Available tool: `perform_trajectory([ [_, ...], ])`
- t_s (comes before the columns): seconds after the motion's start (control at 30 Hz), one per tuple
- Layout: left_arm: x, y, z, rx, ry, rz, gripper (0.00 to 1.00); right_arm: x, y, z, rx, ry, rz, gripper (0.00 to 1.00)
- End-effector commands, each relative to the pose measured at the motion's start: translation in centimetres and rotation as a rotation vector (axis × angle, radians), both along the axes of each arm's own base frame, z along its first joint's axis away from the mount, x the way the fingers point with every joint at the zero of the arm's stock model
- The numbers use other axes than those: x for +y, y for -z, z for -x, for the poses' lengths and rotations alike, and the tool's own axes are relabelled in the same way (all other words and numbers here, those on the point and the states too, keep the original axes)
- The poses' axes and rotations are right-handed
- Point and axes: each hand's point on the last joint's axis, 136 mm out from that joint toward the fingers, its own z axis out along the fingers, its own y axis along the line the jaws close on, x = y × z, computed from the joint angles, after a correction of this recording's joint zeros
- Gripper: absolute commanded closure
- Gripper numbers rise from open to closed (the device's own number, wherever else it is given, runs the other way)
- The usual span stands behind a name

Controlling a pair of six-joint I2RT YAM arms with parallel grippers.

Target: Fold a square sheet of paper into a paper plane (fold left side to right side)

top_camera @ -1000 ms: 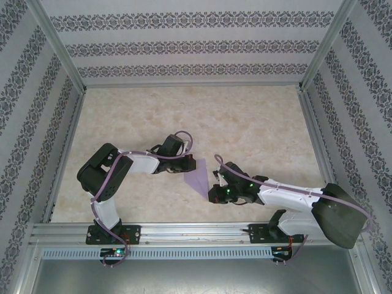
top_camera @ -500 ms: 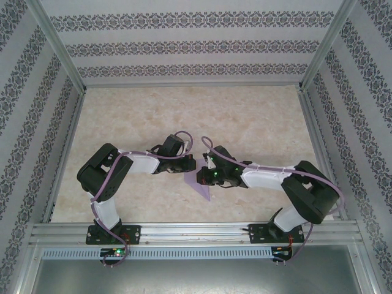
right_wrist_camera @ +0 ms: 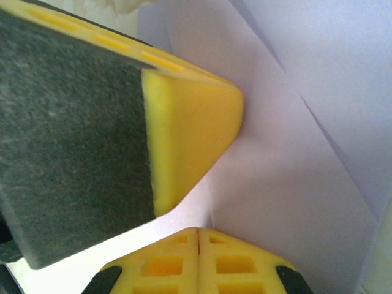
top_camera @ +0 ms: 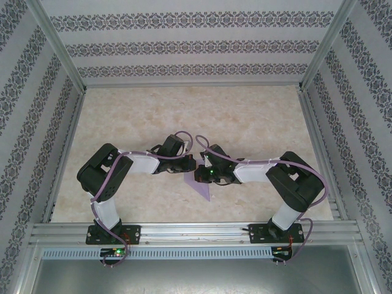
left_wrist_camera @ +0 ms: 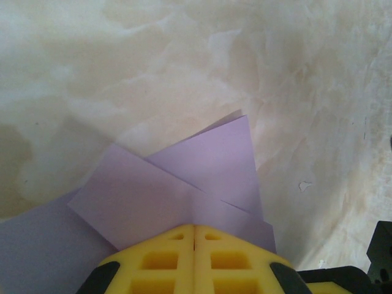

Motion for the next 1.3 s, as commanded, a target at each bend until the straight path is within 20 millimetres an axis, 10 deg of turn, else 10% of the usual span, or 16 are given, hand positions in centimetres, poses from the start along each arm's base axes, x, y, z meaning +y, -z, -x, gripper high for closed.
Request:
perform_trajectory([
  [0.0,3.7,5.3,2.3,0.114,-0.052,-0.216,0.95,-1.1,1.6,2.0,0.050,-0.037,0.045,1.00],
  [0.53,2.5,3.2,1.6,0.087,-0.039,-0.164,0.95,-4.0,0.2,7.3,0.079,-0.074,0.080,1.00],
  [0.63,1.3,0.9,0.8,0.047,-0.024,-0.095,0.88,-4.0,-1.9,6.7,0.041,-0.080,0.018,1.00],
  [0.83,-0.5,-5.7,-0.9,-0.093,0.000,0.029,0.75,-5.1,-6.5,3.3,-0.112,-0.070,-0.124,0.70],
  [1.0,1.6,-9.2,-1.2,-0.195,-0.046,0.012,0.71,-5.6,-7.2,1.1,-0.196,-0.107,-0.144,0.54],
  [1.27,7.0,-10.7,0.7,-0.296,-0.157,-0.037,0.67,-3.5,-5.1,0.2,-0.168,-0.199,-0.179,0.55],
])
